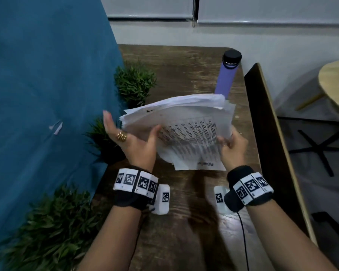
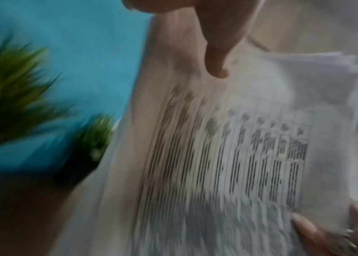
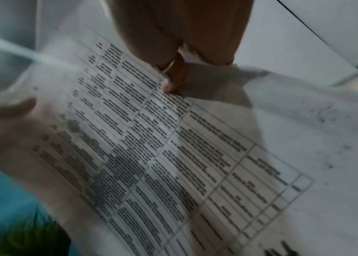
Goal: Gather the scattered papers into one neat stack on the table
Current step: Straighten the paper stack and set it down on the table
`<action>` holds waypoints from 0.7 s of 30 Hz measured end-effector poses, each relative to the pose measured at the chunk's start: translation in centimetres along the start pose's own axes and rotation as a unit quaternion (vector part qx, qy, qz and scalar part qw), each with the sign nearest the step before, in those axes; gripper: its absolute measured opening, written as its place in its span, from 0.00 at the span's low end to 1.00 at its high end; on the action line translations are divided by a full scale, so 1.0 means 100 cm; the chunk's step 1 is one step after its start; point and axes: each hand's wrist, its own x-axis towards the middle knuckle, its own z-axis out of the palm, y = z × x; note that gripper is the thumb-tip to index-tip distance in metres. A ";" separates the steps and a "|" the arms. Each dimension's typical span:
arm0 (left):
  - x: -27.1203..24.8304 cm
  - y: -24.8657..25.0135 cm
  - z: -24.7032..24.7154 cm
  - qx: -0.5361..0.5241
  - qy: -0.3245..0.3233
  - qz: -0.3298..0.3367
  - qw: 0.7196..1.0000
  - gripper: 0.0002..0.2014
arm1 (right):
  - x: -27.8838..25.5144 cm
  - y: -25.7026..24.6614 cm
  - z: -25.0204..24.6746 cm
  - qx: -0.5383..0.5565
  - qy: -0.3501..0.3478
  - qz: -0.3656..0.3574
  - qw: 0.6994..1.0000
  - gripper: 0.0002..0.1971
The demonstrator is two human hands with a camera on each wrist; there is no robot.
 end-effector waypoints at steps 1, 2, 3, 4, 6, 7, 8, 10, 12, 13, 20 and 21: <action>0.008 0.016 -0.006 0.056 -0.022 0.092 0.994 0.49 | 0.000 -0.005 -0.002 -0.046 0.014 -0.059 0.997 0.21; 0.016 0.030 -0.009 0.107 -0.070 0.160 0.979 0.45 | -0.001 -0.011 -0.003 -0.095 0.023 -0.111 0.989 0.22; 0.023 0.042 -0.010 0.136 -0.145 0.195 0.960 0.38 | -0.001 -0.016 -0.004 -0.142 0.030 -0.153 0.978 0.22; 0.029 0.042 -0.009 0.131 -0.216 0.201 0.946 0.30 | 0.000 -0.021 -0.005 -0.177 0.034 -0.187 0.966 0.23; 0.036 0.040 -0.011 0.070 -0.280 0.145 0.946 0.20 | 0.000 -0.030 -0.004 -0.219 0.042 -0.234 0.946 0.25; 0.036 0.038 -0.013 0.047 -0.276 0.118 0.953 0.17 | 0.000 -0.031 -0.005 -0.235 0.045 -0.247 0.939 0.24; 0.034 0.037 -0.016 0.031 -0.266 0.112 0.957 0.14 | 0.000 -0.032 -0.006 -0.249 0.042 -0.253 0.934 0.24; 0.025 0.033 -0.020 0.016 -0.248 0.134 0.959 0.05 | -0.003 -0.033 -0.009 -0.275 0.027 -0.244 0.930 0.22; 0.013 0.022 -0.019 -0.004 -0.231 0.103 0.968 0.04 | -0.005 -0.030 -0.012 -0.286 0.000 -0.216 0.933 0.22; 0.008 0.015 -0.019 -0.022 -0.219 0.053 0.974 0.03 | -0.006 -0.028 -0.013 -0.291 -0.013 -0.202 0.935 0.19; 0.011 -0.029 -0.037 -0.086 -0.150 -0.179 0.969 0.08 | -0.005 0.012 -0.036 -0.299 0.041 -0.018 0.953 0.26; 0.013 -0.035 -0.040 -0.073 -0.136 -0.199 0.968 0.10 | -0.006 0.017 -0.038 -0.227 0.052 0.017 0.972 0.32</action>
